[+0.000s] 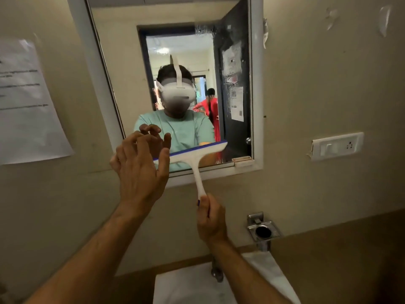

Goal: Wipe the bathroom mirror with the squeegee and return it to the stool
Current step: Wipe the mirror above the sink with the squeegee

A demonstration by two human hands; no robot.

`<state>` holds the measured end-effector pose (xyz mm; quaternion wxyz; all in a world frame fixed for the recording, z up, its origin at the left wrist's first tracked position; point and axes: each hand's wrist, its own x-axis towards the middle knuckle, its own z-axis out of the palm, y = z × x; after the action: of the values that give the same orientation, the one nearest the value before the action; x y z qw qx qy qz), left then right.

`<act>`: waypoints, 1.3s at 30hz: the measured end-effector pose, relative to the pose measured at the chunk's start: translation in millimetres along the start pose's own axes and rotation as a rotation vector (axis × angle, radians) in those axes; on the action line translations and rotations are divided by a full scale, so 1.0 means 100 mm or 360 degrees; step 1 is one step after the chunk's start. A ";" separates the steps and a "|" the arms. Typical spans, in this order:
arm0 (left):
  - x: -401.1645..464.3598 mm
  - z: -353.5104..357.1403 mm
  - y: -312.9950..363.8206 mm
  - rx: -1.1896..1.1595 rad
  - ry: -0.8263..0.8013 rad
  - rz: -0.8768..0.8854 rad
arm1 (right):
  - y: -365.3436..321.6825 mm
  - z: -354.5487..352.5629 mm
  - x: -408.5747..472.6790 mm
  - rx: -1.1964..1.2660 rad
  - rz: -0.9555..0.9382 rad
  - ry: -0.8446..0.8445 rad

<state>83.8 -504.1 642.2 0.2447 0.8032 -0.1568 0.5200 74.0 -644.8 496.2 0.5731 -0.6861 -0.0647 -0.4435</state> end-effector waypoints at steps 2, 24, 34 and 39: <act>-0.03 0.01 0.00 -0.0004 0.0004 -0.0009 | -0.14 0.01 0.13 0.0038 0.0005 0.0041; -0.56 -0.26 -0.10 0.0116 -0.0124 -0.0189 | -0.42 0.05 0.11 -0.0017 0.0101 0.0081; -0.54 -0.64 -0.24 0.0118 -0.0144 -0.0134 | -0.11 -0.08 -0.41 -0.0198 0.0238 0.0069; -0.54 -0.74 -0.24 0.0076 -0.0173 -0.0118 | -0.43 0.00 -0.17 -0.0138 0.0270 0.0021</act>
<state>17.7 -443.1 612.5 0.2357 0.8410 -0.1276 0.4699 38.0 -623.4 515.7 0.5789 -0.7102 0.0167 -0.4004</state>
